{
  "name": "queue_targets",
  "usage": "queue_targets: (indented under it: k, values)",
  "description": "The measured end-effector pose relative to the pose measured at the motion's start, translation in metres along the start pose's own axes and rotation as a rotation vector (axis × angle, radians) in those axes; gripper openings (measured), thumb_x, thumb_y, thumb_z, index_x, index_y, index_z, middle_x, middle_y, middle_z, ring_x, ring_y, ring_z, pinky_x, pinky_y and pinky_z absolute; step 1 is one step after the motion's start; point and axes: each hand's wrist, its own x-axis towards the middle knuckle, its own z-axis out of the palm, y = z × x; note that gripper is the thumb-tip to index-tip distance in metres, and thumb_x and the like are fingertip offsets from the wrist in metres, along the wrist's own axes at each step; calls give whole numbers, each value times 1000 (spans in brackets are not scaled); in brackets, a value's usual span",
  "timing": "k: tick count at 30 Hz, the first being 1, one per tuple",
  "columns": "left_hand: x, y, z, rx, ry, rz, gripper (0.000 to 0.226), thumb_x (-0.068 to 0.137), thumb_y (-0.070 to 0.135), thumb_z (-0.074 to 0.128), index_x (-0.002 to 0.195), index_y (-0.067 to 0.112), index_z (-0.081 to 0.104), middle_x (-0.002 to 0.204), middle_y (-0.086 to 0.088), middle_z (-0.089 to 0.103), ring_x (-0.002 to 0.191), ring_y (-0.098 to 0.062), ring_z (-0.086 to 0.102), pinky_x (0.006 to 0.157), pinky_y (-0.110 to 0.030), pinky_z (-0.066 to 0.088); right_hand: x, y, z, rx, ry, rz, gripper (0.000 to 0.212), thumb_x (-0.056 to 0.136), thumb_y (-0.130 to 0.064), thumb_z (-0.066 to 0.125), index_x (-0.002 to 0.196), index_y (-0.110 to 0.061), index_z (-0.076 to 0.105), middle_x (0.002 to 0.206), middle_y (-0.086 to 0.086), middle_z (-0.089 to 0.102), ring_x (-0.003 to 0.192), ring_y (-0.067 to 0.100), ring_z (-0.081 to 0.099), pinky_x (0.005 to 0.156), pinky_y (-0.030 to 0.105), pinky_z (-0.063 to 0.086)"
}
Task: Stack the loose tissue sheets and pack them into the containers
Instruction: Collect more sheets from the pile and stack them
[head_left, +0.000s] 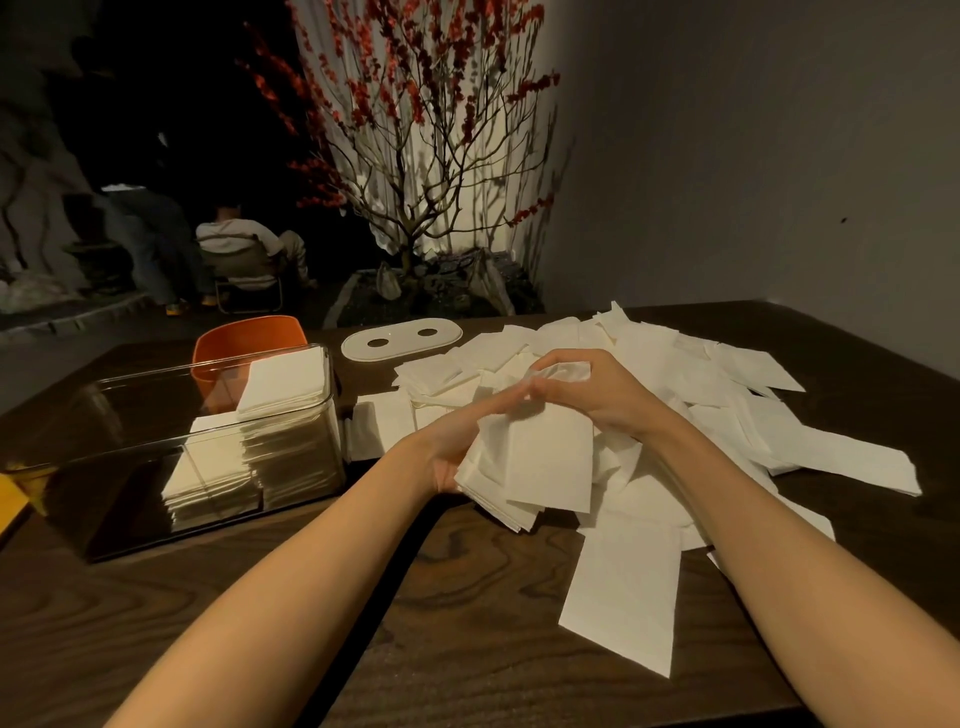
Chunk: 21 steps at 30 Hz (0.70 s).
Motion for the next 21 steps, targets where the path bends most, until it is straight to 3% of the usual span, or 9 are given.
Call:
queue_targets:
  k: [2, 4, 6, 10, 14, 18, 21]
  values:
    - [0, 0, -1, 63, 21, -20, 58, 63, 22, 82, 115, 18, 55, 95, -12, 70, 91, -26, 69, 71, -37, 56, 1, 1, 1, -4, -2, 0, 12, 90, -27, 63, 86, -38, 61, 90, -24, 58, 85, 0, 54, 68, 14, 37]
    - [3, 0, -6, 66, 8, -36, 88, 48, 12, 90, 125, 23, 48, 112, -13, 63, 114, -29, 59, 81, -39, 53, 4, 3, 2, -6, -2, 9, 12, 90, -26, 64, 89, -37, 59, 92, -26, 54, 84, -1, 52, 65, 12, 37]
    - [6, 1, -10, 39, 6, -34, 97, 41, 10, 91, 126, 25, 47, 113, -14, 61, 115, -30, 56, 83, -40, 53, 6, 6, 2, -10, 9, 38, 12, 90, -29, 64, 95, -37, 58, 94, -26, 52, 87, 1, 52, 67, 12, 39]
    - [4, 2, -7, -28, -8, 10, 82, 47, 4, 84, 120, 19, 51, 99, -15, 66, 93, -29, 64, 66, -37, 59, 9, 14, -6, 41, -32, 186, 28, 86, -41, 65, 110, -34, 52, 104, -16, 57, 102, 11, 55, 84, 27, 49]
    - [1, 2, -6, -107, -33, 60, 87, 37, 4, 87, 116, 16, 53, 95, -16, 67, 87, -30, 65, 62, -36, 59, 4, 16, -9, 59, -104, 282, 26, 87, -40, 65, 109, -35, 52, 97, -18, 59, 88, 9, 58, 66, 21, 47]
    - [-8, 6, 1, -49, 65, 83, 45, 66, 20, 66, 109, 20, 53, 94, -13, 65, 81, -26, 66, 62, -32, 56, 4, 16, -13, 50, -84, 214, 15, 89, -32, 64, 101, -39, 57, 95, -21, 64, 82, 2, 65, 64, 20, 49]
    - [-8, 7, 1, 33, 73, 87, 49, 65, 15, 69, 111, 20, 54, 90, -11, 70, 81, -25, 68, 64, -34, 55, 4, 15, -14, 56, -91, 209, 15, 89, -30, 65, 98, -40, 58, 96, -20, 66, 84, 4, 67, 66, 23, 52]
